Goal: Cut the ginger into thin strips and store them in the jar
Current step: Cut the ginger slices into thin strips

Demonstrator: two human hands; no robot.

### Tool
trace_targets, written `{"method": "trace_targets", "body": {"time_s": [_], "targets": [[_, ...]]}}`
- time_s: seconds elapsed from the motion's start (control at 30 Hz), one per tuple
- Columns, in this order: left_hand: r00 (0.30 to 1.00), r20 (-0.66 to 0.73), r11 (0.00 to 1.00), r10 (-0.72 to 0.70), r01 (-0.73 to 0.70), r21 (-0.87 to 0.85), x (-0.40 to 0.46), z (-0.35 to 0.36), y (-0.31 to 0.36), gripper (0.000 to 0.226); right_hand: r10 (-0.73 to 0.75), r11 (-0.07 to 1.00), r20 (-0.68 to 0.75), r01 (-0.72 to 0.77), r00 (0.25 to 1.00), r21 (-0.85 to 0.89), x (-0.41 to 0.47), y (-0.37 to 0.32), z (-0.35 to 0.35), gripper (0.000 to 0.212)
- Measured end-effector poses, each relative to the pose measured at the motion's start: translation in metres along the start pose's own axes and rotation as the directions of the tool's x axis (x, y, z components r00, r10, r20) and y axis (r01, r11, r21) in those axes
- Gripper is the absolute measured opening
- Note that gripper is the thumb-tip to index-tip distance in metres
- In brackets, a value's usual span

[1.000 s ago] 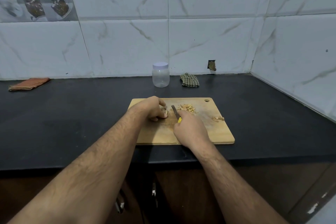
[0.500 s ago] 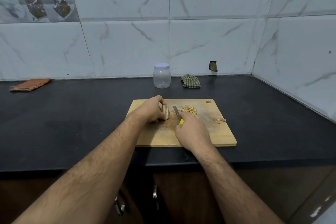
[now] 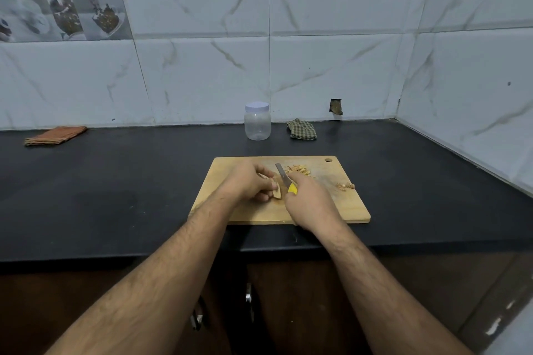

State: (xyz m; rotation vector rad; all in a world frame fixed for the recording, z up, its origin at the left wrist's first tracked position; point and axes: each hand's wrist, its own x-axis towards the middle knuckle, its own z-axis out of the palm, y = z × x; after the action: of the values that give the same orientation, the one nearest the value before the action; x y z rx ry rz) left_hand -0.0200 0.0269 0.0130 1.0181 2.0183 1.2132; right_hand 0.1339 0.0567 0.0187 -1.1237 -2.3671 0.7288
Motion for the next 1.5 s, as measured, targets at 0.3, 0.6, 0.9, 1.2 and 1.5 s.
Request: {"method": "trace_targets", "body": {"time_s": [0.3,0.6,0.9,1.2,1.5], "targets": [[0.999,0.022,0.980,-0.025,0.020,0.197,-0.003,0.008,0.001,0.032,0.032,0.979,-0.009,-0.033,0.999,-0.201,-0.020,0.003,-0.009,0.055],[1.000,-0.005,0.930,-0.004,0.006,0.368,-0.007,0.012,0.002,0.043,0.014,0.969,0.041,-0.003,0.999,-0.249,-0.022,0.006,-0.010,0.049],[0.998,-0.005,0.849,0.061,-0.049,0.526,-0.008,0.014,0.001,0.029,0.010,0.967,0.093,0.014,0.996,-0.256,-0.020,0.004,-0.012,0.050],[0.991,-0.131,0.820,0.018,0.061,0.569,-0.010,0.014,0.000,0.033,0.046,0.956,0.129,-0.006,0.991,-0.295,-0.017,0.003,-0.016,0.053],[0.998,-0.052,0.869,-0.036,0.057,0.492,-0.002,0.014,0.007,0.037,0.036,0.968,0.080,-0.014,0.996,-0.252,-0.018,0.007,-0.017,0.050]]}}
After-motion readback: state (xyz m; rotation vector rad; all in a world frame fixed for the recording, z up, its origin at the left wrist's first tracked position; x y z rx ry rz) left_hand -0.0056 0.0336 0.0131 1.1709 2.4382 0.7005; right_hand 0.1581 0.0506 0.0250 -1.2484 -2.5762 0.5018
